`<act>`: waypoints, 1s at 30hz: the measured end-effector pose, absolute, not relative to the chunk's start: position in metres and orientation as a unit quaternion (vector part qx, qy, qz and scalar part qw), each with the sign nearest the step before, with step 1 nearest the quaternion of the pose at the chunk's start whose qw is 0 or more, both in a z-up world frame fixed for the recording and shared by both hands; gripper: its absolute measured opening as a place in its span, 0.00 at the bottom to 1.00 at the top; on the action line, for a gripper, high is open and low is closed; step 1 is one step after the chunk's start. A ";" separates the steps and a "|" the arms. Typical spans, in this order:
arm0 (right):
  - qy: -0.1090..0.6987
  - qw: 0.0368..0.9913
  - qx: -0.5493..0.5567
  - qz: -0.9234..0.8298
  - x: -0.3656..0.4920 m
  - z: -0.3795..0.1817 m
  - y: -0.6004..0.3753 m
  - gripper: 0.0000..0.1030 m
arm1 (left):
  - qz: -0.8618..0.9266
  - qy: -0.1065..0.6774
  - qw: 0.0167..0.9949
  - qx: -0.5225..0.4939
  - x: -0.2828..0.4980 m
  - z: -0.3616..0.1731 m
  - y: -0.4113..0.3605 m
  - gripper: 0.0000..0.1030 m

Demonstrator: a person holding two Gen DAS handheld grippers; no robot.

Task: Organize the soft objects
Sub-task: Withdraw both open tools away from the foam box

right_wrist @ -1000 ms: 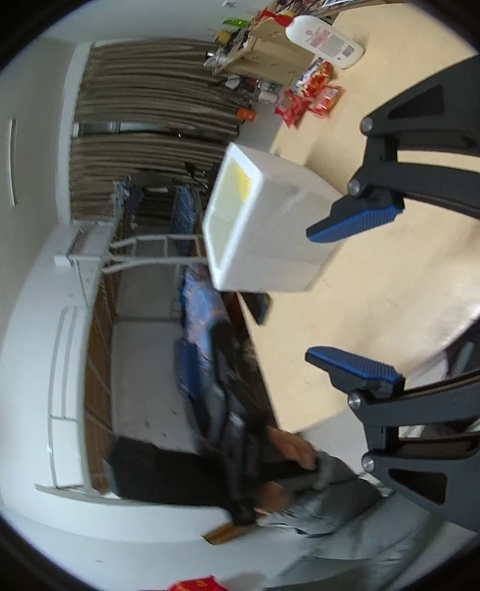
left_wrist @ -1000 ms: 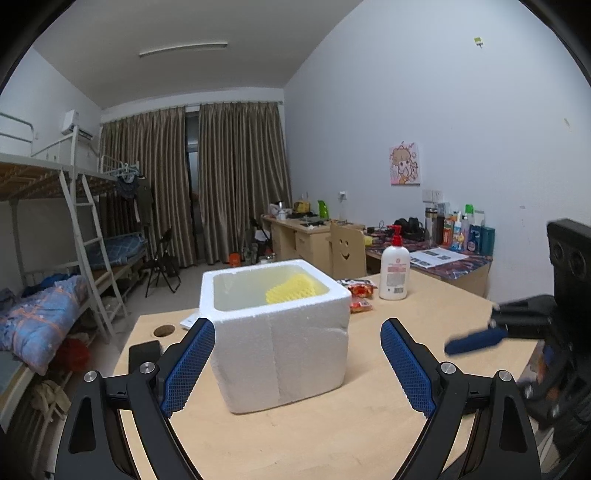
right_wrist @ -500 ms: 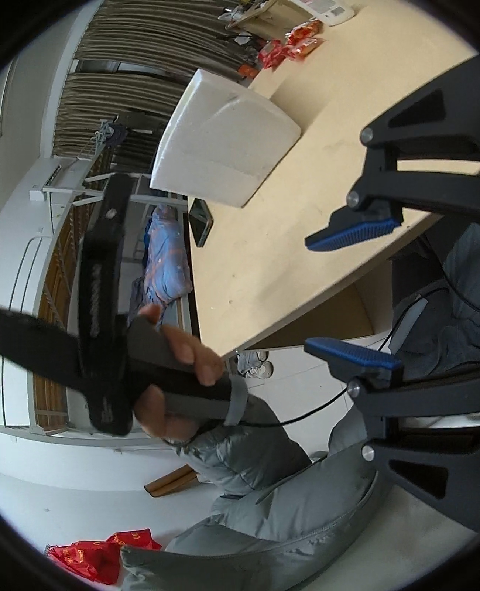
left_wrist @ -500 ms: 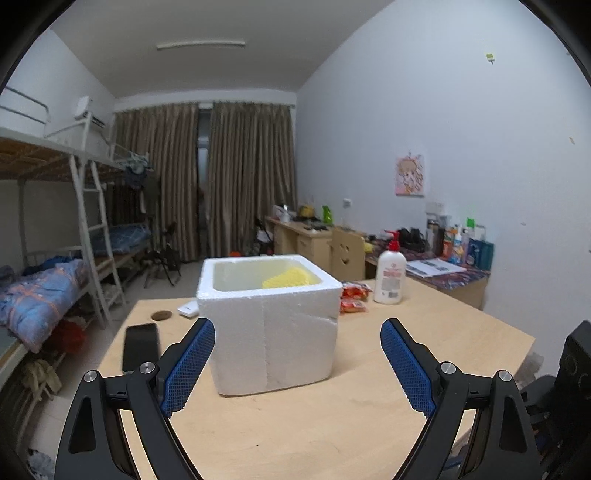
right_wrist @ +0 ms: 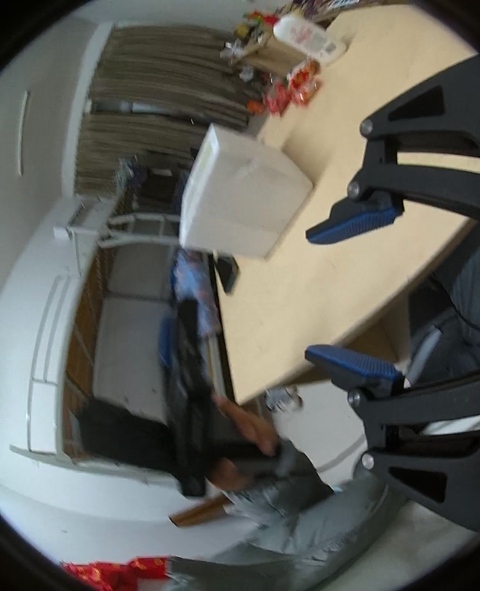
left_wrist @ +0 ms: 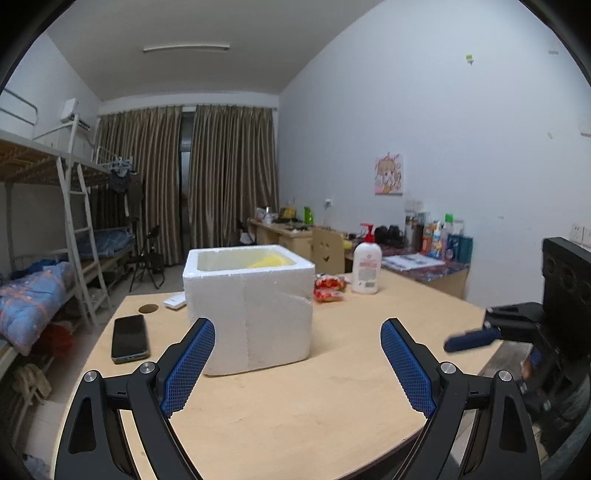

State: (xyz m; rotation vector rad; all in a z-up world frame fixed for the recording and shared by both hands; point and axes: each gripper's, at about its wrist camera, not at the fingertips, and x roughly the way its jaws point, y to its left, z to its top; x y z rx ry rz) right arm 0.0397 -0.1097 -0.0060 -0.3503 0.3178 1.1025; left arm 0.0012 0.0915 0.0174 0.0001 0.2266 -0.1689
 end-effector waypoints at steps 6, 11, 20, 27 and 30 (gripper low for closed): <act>0.100 0.861 -0.158 0.473 0.044 0.029 -0.133 0.62 | -0.097 0.093 0.991 -0.011 -0.010 0.032 0.082 0.89; 0.076 0.889 -0.122 0.435 0.046 0.057 -0.157 0.74 | -0.106 0.088 0.990 -0.022 -0.023 0.055 0.073 0.89; 0.059 0.900 -0.114 0.416 0.035 0.066 -0.164 0.74 | -0.121 0.098 0.987 -0.040 -0.039 0.065 0.067 0.89; 0.055 0.910 -0.095 0.399 0.021 0.071 -0.180 0.80 | -0.111 0.149 0.982 -0.023 -0.058 0.040 0.062 0.89; 0.045 0.914 -0.085 0.394 0.008 0.072 -0.186 0.89 | -0.116 0.166 0.979 -0.017 -0.069 0.031 0.058 0.89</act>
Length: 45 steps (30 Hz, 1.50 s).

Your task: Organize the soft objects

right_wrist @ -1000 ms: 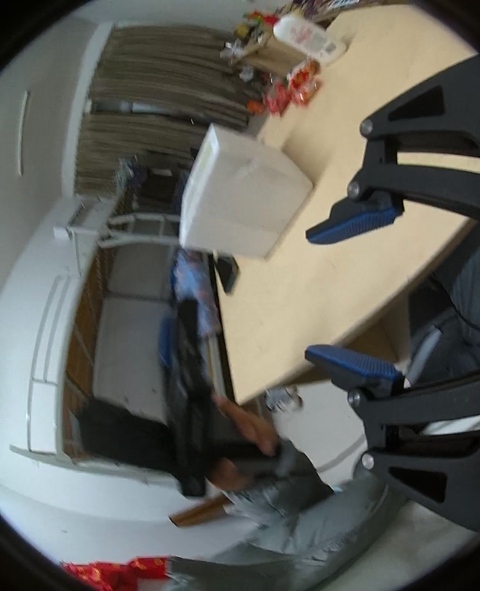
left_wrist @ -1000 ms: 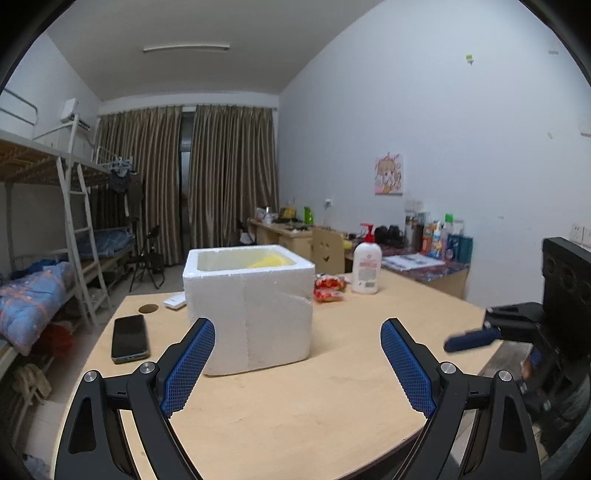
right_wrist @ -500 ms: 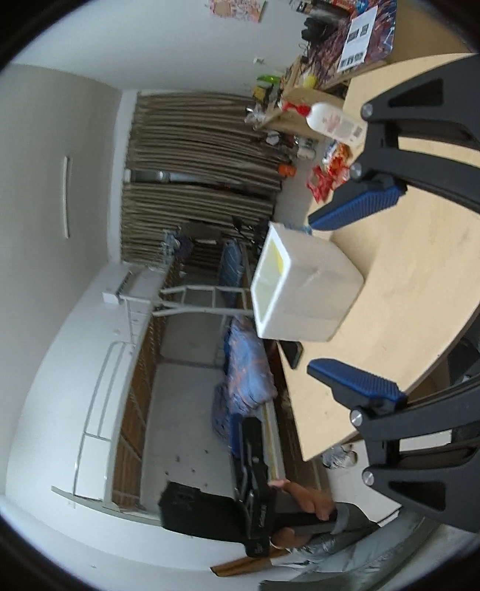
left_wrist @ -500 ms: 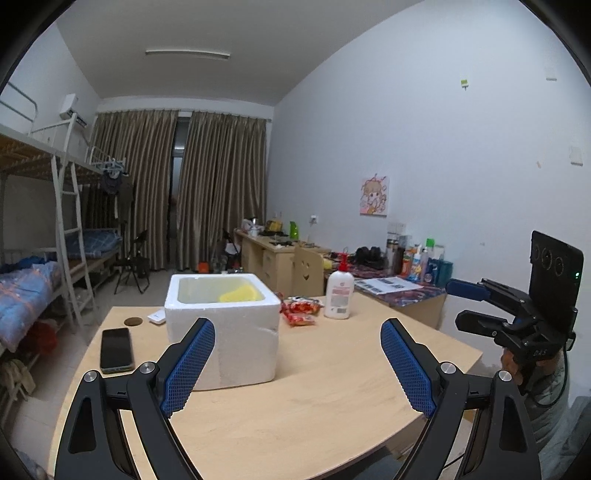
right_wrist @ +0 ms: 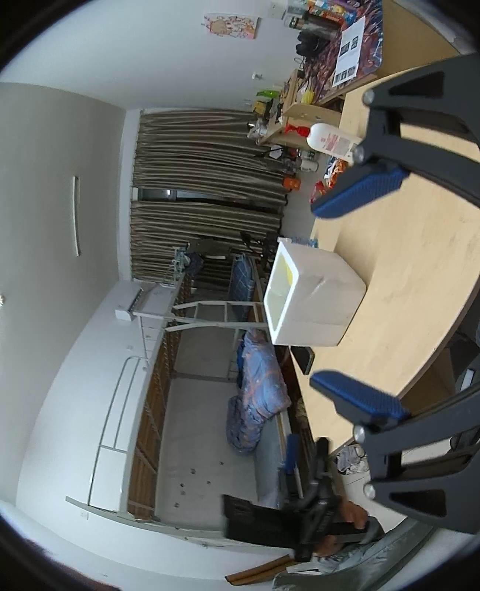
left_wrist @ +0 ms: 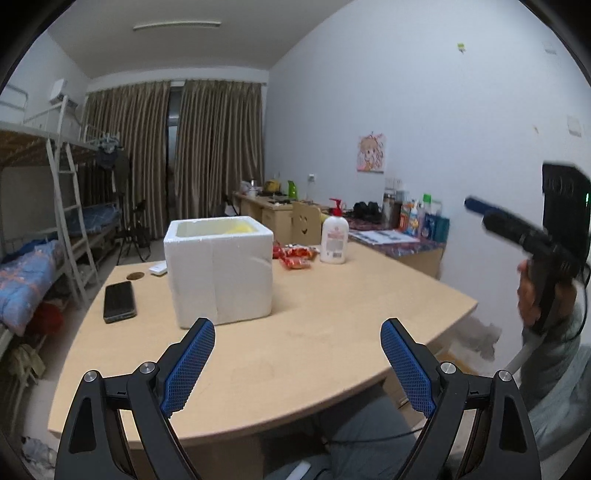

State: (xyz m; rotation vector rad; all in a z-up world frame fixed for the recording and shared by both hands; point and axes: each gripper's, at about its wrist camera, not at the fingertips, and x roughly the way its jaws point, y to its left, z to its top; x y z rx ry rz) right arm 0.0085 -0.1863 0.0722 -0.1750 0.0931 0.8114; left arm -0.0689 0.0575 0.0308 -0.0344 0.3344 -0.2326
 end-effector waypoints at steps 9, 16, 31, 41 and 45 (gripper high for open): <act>0.048 0.921 -0.066 0.380 -0.015 0.059 -0.194 0.94 | -0.119 0.231 0.965 0.024 -0.081 -0.022 0.042 0.89; 0.066 0.925 -0.064 0.369 -0.024 0.044 -0.200 0.94 | -0.147 0.301 0.942 0.011 -0.069 -0.078 0.046 0.84; 0.101 0.921 -0.062 0.371 -0.013 0.023 -0.201 0.94 | -0.164 0.449 0.877 0.036 0.004 -0.231 0.040 0.41; 0.134 0.920 -0.053 0.366 0.003 0.011 -0.202 0.94 | -0.208 0.516 0.831 0.025 0.038 -0.285 0.027 0.24; 0.142 0.920 -0.051 0.363 0.009 0.010 -0.203 0.94 | -0.213 0.526 0.823 0.030 0.041 -0.293 0.024 0.24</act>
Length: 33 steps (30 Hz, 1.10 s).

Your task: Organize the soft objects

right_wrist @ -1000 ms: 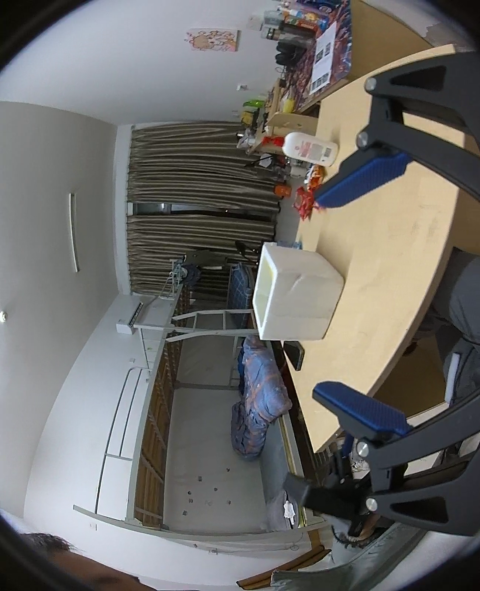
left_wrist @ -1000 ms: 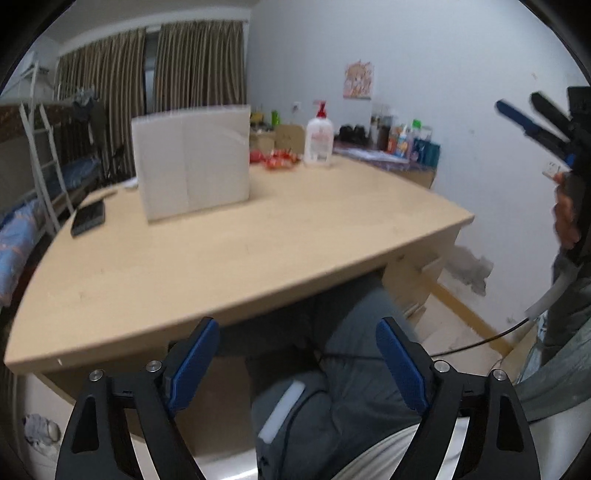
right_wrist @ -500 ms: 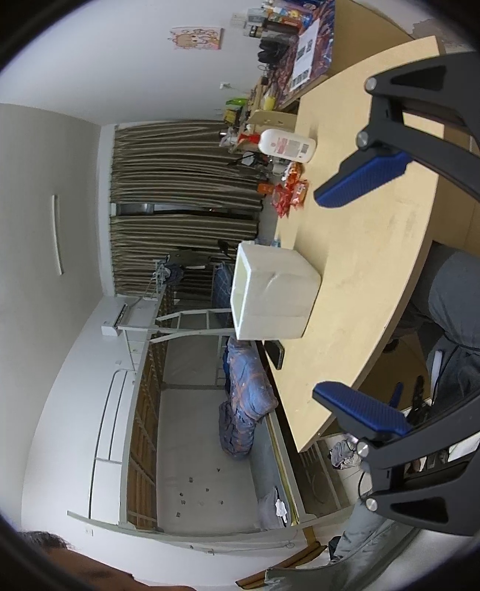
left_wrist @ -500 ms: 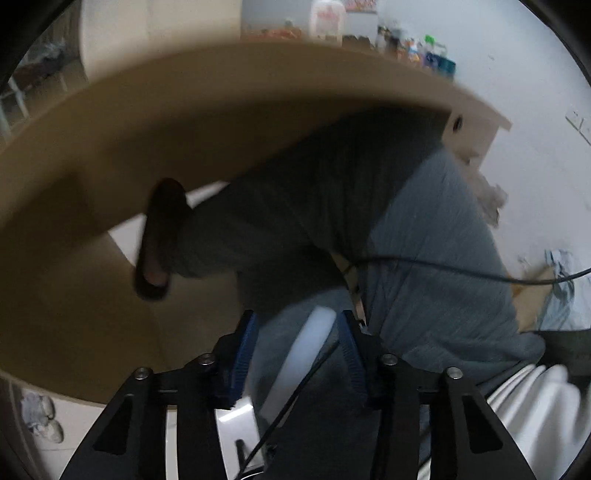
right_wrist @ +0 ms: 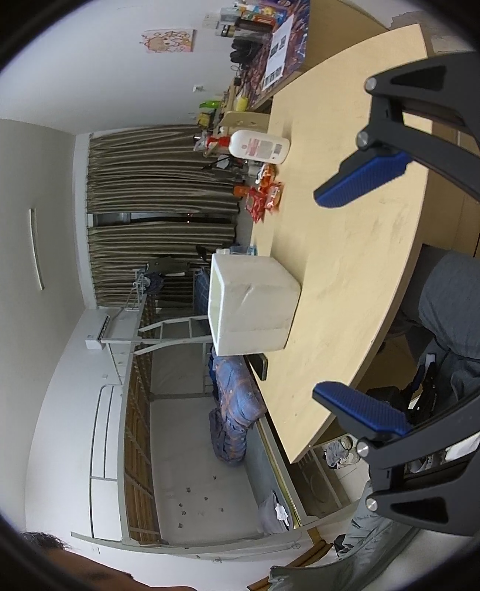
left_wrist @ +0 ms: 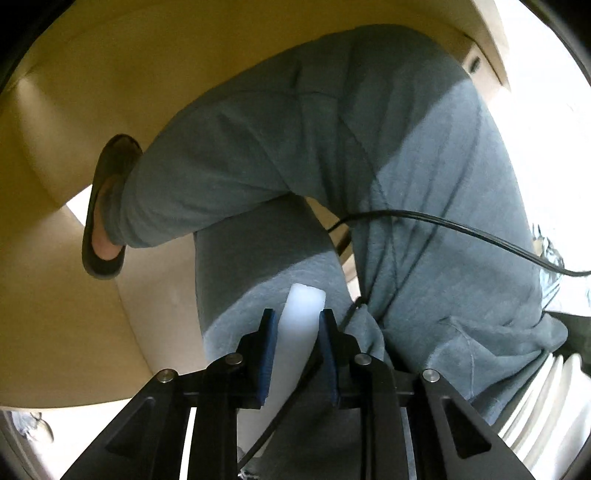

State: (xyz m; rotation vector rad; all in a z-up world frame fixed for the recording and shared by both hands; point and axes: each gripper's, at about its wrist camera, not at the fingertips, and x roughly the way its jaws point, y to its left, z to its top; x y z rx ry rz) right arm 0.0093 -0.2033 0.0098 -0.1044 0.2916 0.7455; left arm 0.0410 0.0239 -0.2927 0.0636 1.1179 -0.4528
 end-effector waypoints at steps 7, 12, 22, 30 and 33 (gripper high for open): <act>0.155 0.917 -0.044 0.365 0.018 0.006 -0.203 0.94 | -0.226 0.534 0.814 0.036 0.043 -0.292 0.025 0.24; 0.160 0.916 -0.047 0.364 0.019 0.004 -0.201 0.94 | -0.231 0.534 0.812 0.040 0.046 -0.293 0.024 0.30; 0.165 0.914 -0.050 0.367 0.021 0.004 -0.199 0.94 | -0.225 0.537 0.812 0.048 0.052 -0.301 0.017 0.20; 0.163 0.915 -0.051 0.366 0.022 0.006 -0.199 0.94 | -0.210 0.513 0.830 0.066 0.041 -0.284 0.017 0.10; 0.162 0.914 -0.053 0.367 0.021 0.006 -0.198 0.94 | -0.203 0.497 0.841 0.068 0.035 -0.270 0.020 0.10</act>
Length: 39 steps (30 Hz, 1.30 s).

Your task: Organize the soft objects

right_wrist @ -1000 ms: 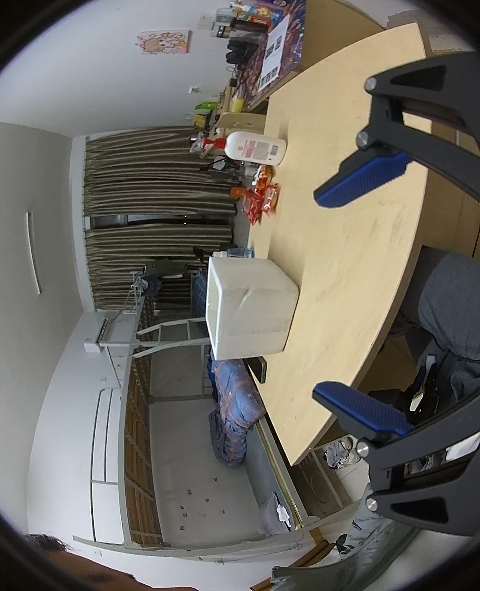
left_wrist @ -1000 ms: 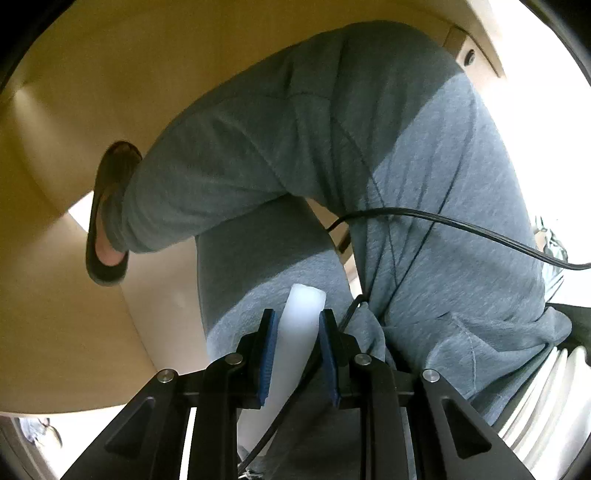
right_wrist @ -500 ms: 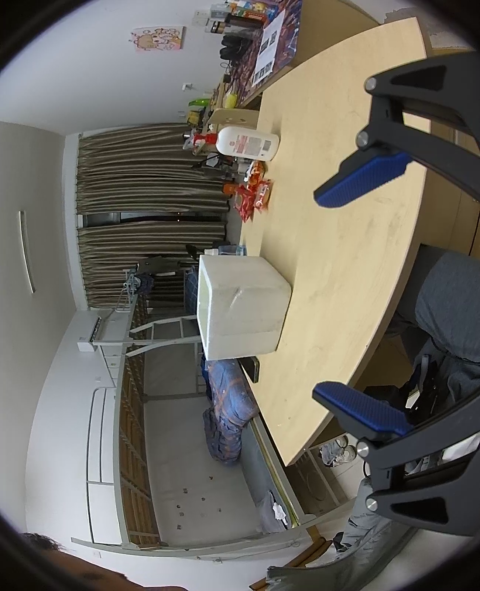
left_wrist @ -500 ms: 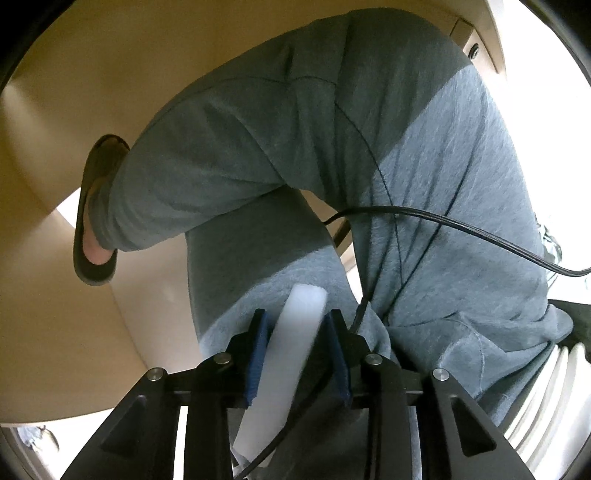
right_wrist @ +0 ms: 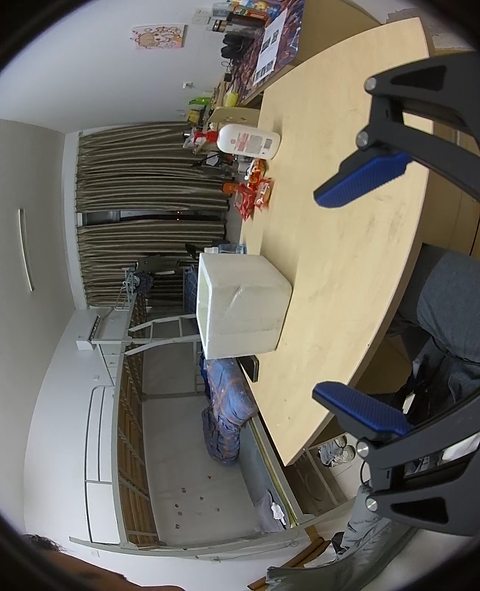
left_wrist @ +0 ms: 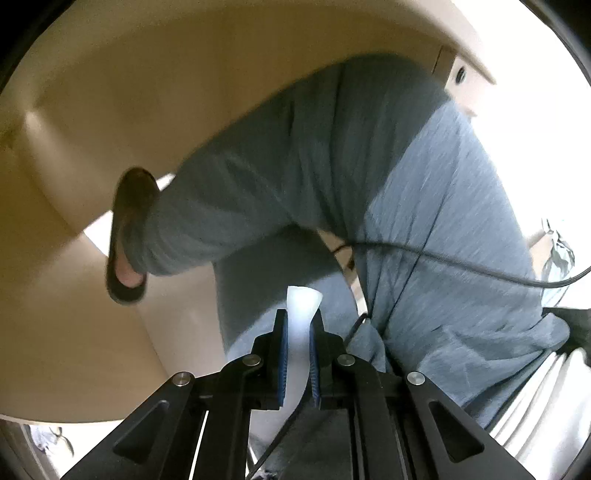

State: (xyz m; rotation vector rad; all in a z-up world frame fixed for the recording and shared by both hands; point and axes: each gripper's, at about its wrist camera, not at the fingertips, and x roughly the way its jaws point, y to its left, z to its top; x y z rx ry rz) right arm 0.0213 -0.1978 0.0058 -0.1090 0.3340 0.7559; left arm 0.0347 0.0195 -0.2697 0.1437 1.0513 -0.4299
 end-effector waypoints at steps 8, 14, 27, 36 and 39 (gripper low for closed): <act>0.157 0.913 -0.054 0.373 0.019 0.006 -0.195 0.94 | -0.198 0.436 0.874 0.084 0.015 -0.212 0.016 0.10; 0.149 0.913 -0.056 0.375 0.015 0.008 -0.197 0.94 | -0.196 0.403 0.889 0.092 0.004 -0.183 0.011 0.09; 0.142 0.915 -0.046 0.375 0.014 0.007 -0.201 0.94 | -0.177 0.268 0.945 0.062 -0.035 -0.046 0.026 0.09; 0.117 0.909 -0.020 0.401 0.021 0.017 -0.190 0.94 | -0.106 0.224 0.968 0.031 -0.008 0.008 0.048 0.09; 0.110 0.904 -0.018 0.412 0.026 0.019 -0.183 0.94 | -0.085 0.211 0.974 0.019 0.004 0.027 0.054 0.09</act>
